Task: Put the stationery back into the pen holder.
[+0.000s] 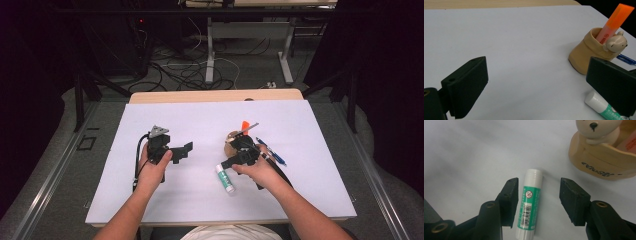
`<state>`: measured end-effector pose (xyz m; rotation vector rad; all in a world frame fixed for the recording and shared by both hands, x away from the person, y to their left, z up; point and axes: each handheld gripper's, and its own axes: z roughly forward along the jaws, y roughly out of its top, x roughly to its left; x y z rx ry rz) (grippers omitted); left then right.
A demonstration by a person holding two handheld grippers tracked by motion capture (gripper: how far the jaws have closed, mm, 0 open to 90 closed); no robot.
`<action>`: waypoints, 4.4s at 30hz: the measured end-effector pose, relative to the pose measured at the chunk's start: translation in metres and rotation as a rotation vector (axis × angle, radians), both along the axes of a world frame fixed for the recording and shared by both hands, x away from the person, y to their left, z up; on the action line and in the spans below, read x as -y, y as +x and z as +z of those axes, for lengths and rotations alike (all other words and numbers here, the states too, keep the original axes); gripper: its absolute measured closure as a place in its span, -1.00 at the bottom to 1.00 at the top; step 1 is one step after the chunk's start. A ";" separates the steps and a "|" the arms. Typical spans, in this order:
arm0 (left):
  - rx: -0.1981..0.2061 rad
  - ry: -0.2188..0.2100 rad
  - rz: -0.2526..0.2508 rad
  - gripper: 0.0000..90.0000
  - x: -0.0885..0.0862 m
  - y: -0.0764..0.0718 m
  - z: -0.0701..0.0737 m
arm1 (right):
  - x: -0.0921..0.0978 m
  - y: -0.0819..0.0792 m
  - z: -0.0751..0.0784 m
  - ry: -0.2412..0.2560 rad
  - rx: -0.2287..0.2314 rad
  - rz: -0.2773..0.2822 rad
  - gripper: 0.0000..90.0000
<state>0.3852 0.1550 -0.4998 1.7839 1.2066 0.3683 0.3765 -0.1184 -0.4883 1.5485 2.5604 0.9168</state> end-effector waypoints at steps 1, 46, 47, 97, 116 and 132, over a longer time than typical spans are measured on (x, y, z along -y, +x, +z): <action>-0.006 0.005 -0.005 -0.91 0.000 0.000 0.000 | -0.001 0.001 -0.001 -0.003 -0.012 0.003 0.13; -0.012 0.015 -0.016 -0.91 0.005 -0.002 -0.005 | 0.002 -0.012 -0.046 0.007 -0.319 -0.023 0.29; -0.012 0.017 -0.016 -0.91 0.005 -0.002 -0.005 | 0.002 -0.012 -0.046 0.001 -0.327 -0.024 0.31; -0.020 -0.018 -0.057 -0.90 0.012 -0.004 0.002 | 0.009 -0.016 -0.033 0.181 0.036 0.090 0.48; -0.044 -0.143 -0.132 -0.66 0.019 -0.013 0.019 | 0.008 -0.028 -0.023 0.175 0.277 0.104 0.48; -0.092 -0.222 -0.169 -0.40 0.021 -0.016 0.025 | 0.001 -0.037 -0.020 0.168 0.369 0.143 0.48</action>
